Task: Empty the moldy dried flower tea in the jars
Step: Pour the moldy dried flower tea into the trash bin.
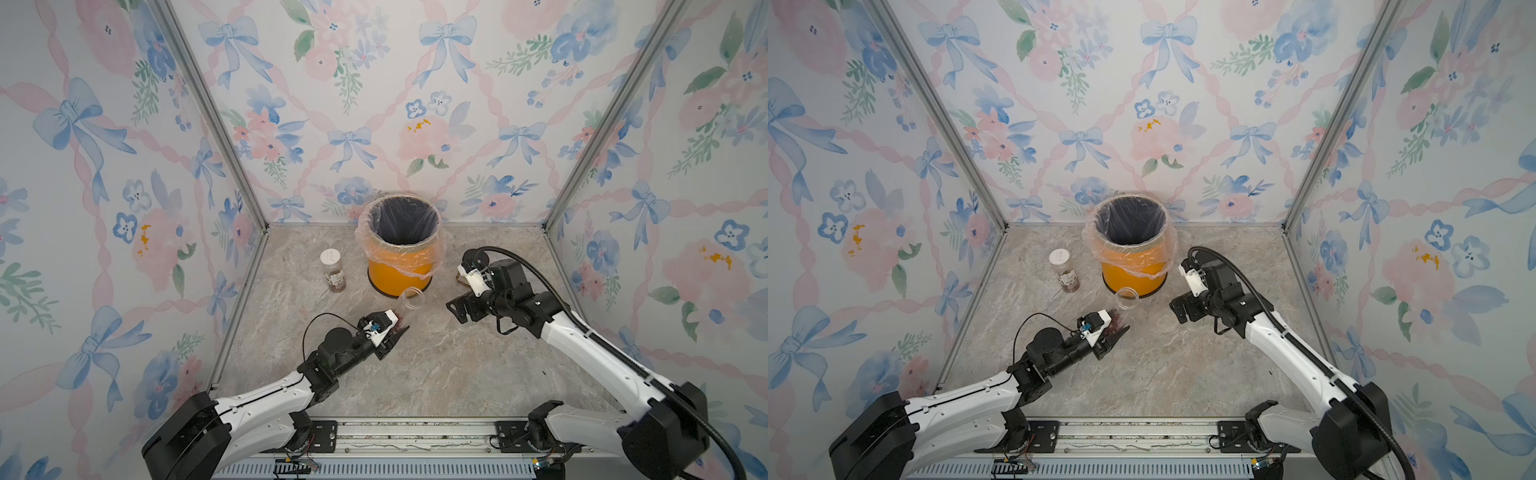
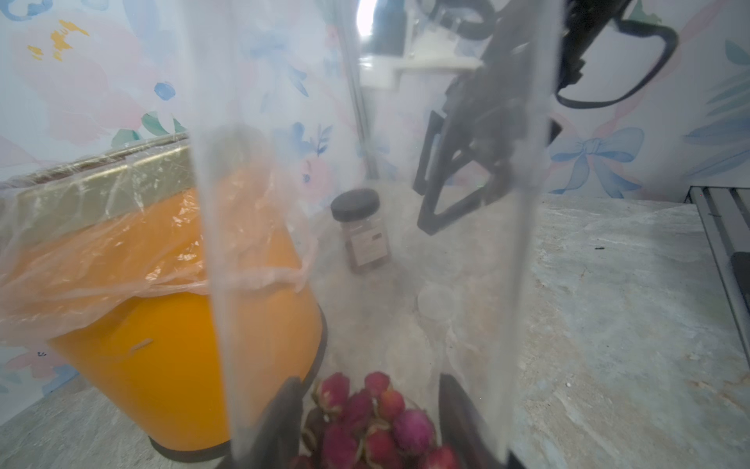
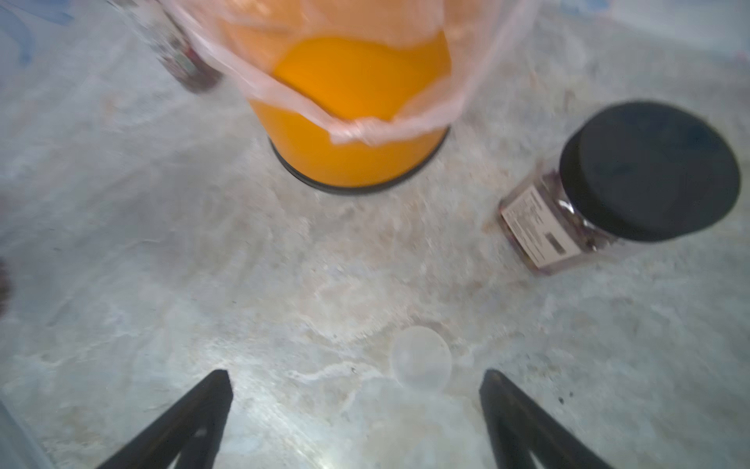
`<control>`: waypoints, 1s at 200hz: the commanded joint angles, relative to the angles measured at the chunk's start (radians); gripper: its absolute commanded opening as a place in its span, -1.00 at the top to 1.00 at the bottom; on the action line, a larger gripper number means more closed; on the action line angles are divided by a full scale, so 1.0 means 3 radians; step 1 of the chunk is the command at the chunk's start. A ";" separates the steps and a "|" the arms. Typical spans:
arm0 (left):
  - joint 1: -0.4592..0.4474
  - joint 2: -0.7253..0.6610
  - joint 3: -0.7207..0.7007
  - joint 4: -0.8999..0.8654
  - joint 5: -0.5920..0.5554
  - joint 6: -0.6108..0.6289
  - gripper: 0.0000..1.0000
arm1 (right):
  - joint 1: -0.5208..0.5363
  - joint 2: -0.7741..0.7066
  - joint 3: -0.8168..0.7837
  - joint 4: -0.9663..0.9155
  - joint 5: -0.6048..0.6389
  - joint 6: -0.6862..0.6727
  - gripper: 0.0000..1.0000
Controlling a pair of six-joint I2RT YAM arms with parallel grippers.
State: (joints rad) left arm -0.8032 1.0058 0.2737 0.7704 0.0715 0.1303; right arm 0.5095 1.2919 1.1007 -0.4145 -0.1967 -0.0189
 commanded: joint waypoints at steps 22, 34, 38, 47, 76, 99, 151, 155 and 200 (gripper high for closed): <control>0.0080 -0.0130 0.0114 0.0453 0.0187 -0.0594 -0.06 | 0.0539 -0.0612 -0.0673 0.1521 -0.0694 0.0047 -0.94; 0.0087 -0.0150 0.0155 0.0455 0.0241 -0.0666 -0.06 | 0.0691 -0.0644 -0.0753 0.1839 -0.0755 0.0042 -0.94; 0.0090 -0.0156 0.0167 0.0456 0.0262 -0.0685 -0.06 | 0.0742 -0.0636 -0.0760 0.1922 -0.0756 0.0047 -0.94; 0.0090 -0.0172 0.0199 0.0455 0.0318 -0.0729 -0.06 | 0.0850 -0.0592 -0.0756 0.2099 -0.0760 0.0066 -0.94; 0.0090 -0.0202 0.0263 0.0479 0.0523 -0.0813 -0.07 | 0.1004 -0.0316 -0.0579 0.2516 -0.0751 0.0252 -0.94; 0.0090 -0.0208 0.0259 0.0510 0.0647 -0.0840 -0.07 | 0.1011 -0.0144 -0.0495 0.2911 -0.0862 0.0459 -0.95; 0.0088 -0.0180 0.0249 0.0510 0.0738 -0.0844 -0.09 | 0.1116 0.0091 -0.0310 0.3032 -0.1084 0.0522 -0.98; 0.0087 -0.0177 0.0249 0.0511 0.0738 -0.0846 -0.08 | 0.1132 0.0107 -0.0299 0.3021 -0.1101 0.0510 -0.99; 0.0090 -0.0170 0.0243 0.0506 0.0779 -0.0836 -0.10 | 0.1184 0.0295 -0.0212 0.3098 -0.1144 0.0537 -0.92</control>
State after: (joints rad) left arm -0.7822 0.9565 0.3305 0.8928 0.2806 -0.1097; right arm 0.8520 1.3308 0.9974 0.4763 -0.5125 0.1295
